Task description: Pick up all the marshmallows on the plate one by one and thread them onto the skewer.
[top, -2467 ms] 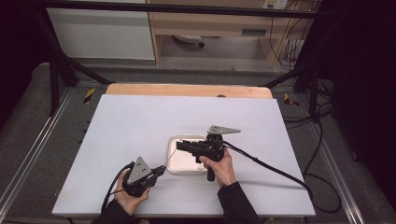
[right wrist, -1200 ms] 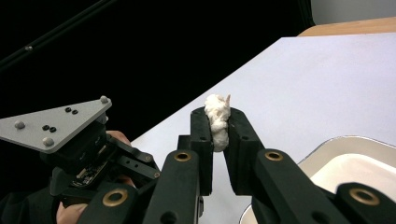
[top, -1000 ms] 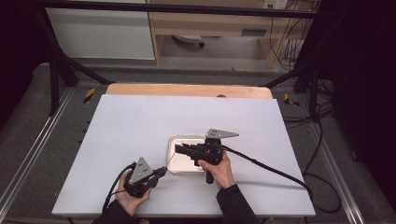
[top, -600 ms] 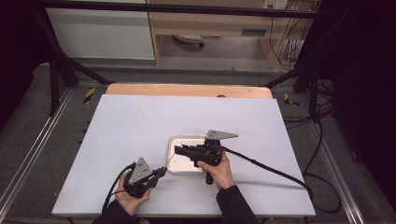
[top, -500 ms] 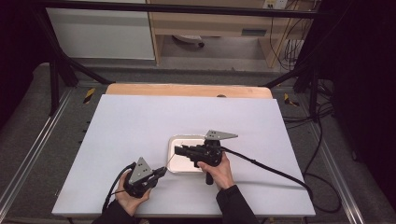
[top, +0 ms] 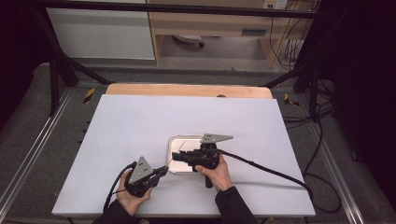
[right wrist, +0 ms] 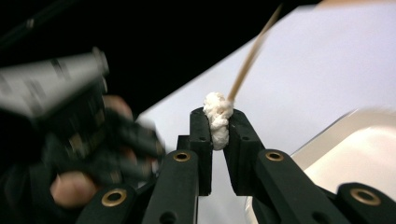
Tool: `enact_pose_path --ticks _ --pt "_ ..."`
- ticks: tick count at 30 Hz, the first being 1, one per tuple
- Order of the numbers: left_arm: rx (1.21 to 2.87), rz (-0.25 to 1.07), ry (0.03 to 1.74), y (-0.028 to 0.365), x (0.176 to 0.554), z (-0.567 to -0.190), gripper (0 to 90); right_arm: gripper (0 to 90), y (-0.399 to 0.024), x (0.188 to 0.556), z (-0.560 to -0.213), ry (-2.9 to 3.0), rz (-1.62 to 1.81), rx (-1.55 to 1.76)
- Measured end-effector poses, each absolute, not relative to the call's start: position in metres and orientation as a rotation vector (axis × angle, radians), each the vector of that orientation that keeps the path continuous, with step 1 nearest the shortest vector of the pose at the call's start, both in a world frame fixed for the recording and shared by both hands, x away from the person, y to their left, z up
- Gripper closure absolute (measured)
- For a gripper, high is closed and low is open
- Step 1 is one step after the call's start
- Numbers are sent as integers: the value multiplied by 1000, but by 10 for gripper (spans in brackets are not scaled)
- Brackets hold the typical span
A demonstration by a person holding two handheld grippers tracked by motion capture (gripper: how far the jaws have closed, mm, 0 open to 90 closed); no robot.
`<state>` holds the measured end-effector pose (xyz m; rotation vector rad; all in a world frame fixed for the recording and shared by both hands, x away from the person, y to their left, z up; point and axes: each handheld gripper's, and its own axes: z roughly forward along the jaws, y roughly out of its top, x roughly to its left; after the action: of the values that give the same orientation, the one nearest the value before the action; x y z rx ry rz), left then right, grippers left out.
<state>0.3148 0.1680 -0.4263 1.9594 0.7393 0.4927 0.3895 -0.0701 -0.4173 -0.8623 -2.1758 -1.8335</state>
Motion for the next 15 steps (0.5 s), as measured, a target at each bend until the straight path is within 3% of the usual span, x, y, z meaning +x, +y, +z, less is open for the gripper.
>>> enact_pose_path --ticks 15 --pt "1965 492 774 158 321 -433 889 802 -59 384 -436 -2208 -1756 -904"
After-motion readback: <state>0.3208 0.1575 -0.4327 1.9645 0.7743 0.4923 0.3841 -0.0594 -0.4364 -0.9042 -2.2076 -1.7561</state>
